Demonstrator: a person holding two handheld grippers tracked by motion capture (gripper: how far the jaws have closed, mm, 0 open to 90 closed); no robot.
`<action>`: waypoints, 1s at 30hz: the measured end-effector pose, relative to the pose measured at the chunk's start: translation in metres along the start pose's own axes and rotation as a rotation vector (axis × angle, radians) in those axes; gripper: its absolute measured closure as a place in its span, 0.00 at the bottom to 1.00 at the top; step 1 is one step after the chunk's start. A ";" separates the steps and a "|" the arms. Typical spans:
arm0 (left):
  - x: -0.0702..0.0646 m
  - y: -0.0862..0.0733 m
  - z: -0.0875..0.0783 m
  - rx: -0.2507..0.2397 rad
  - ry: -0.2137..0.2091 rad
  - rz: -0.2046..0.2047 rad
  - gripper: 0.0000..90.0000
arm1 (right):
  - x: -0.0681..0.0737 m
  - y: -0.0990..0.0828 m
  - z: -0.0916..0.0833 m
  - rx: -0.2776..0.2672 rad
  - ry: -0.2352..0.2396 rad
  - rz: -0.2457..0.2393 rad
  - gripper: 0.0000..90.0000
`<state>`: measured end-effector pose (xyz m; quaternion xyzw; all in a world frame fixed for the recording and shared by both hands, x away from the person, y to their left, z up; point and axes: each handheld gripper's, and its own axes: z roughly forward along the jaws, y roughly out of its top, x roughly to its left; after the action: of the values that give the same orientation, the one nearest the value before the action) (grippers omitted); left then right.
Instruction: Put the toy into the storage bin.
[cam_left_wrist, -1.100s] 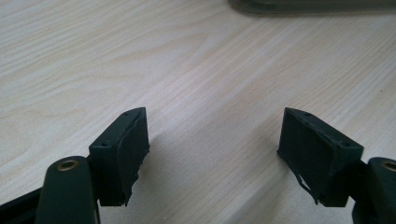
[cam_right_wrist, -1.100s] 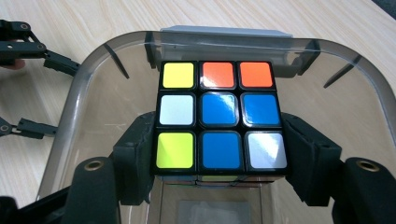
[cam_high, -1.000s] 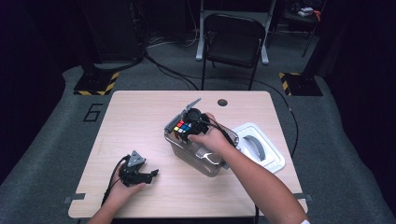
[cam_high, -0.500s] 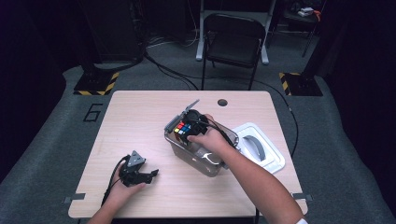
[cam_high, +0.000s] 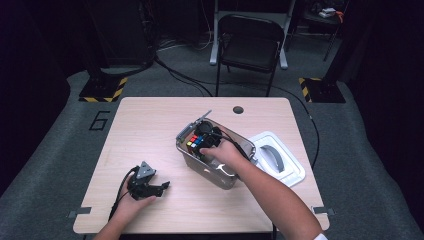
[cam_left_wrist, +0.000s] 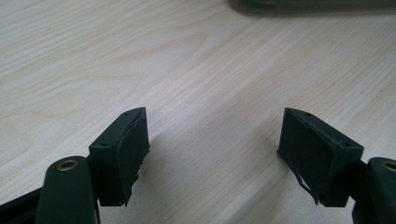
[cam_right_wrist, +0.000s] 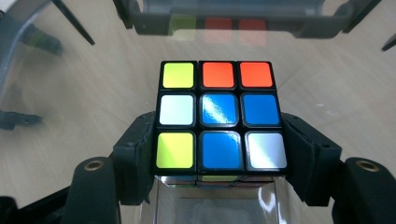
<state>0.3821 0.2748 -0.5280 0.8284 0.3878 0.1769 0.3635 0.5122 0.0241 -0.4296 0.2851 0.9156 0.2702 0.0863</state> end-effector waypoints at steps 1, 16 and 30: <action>0.000 0.000 0.000 0.000 -0.001 -0.002 0.27 | 0.000 0.000 0.001 0.004 0.000 0.003 0.38; -0.001 0.000 0.001 -0.007 0.000 -0.011 0.27 | -0.002 0.001 0.006 0.023 0.005 0.016 0.38; 0.000 0.000 0.001 -0.005 0.000 -0.007 0.27 | -0.004 0.001 0.009 0.030 0.013 0.022 0.38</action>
<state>0.3821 0.2743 -0.5285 0.8261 0.3901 0.1765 0.3664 0.5185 0.0268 -0.4369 0.2946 0.9169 0.2592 0.0732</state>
